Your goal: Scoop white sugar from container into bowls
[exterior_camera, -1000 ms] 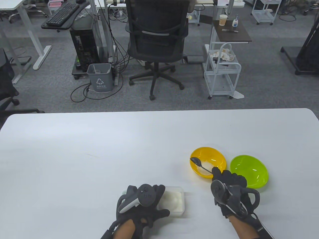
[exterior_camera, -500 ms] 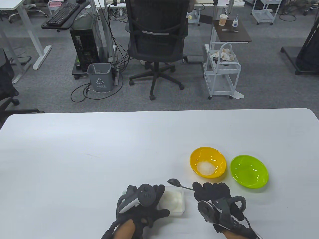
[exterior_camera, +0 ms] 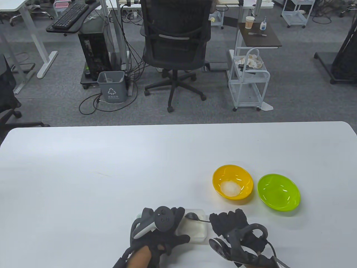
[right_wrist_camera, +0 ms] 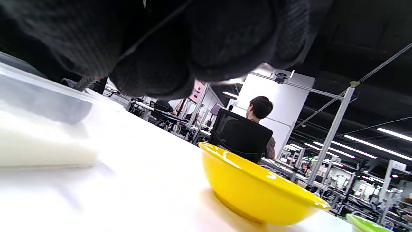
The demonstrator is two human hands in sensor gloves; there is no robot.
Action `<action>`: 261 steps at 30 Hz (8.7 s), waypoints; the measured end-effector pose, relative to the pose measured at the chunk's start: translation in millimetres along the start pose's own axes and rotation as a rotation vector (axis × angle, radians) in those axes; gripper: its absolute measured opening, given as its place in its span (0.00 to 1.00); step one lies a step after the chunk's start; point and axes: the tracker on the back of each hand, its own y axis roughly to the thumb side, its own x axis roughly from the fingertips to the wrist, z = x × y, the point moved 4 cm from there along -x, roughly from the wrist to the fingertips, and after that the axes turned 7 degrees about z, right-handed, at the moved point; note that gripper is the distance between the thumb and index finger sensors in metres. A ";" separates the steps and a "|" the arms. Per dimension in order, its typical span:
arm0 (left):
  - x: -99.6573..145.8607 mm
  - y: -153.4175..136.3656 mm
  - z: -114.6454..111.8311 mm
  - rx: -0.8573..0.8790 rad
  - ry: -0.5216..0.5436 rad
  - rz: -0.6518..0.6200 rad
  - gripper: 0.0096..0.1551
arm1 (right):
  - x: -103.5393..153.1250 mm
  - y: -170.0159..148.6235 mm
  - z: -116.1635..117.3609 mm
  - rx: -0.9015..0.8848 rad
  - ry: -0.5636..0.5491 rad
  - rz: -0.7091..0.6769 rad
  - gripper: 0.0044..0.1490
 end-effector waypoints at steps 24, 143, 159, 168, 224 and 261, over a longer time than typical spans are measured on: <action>-0.2 0.9 -0.5 -0.001 -0.002 0.003 0.59 | -6.0 -47.5 72.7 -0.835 0.615 0.336 0.25; -0.4 0.2 -0.8 0.000 -0.008 0.002 0.60 | -4.6 -10.8 -0.6 -0.060 0.033 0.066 0.25; -0.7 0.2 -1.0 -0.002 -0.010 0.002 0.60 | -9.2 -6.8 7.0 -0.247 0.213 0.035 0.25; -0.7 0.2 -1.0 -0.002 -0.010 0.002 0.60 | -11.3 -33.5 42.8 -0.604 0.459 0.201 0.25; -0.1 0.2 -0.6 -0.007 -0.008 0.004 0.60 | 72.4 -248.6 124.4 -1.213 0.529 1.213 0.26; 0.4 0.3 -0.4 -0.005 -0.010 0.004 0.60 | 48.2 -241.2 70.6 -0.185 0.225 1.064 0.27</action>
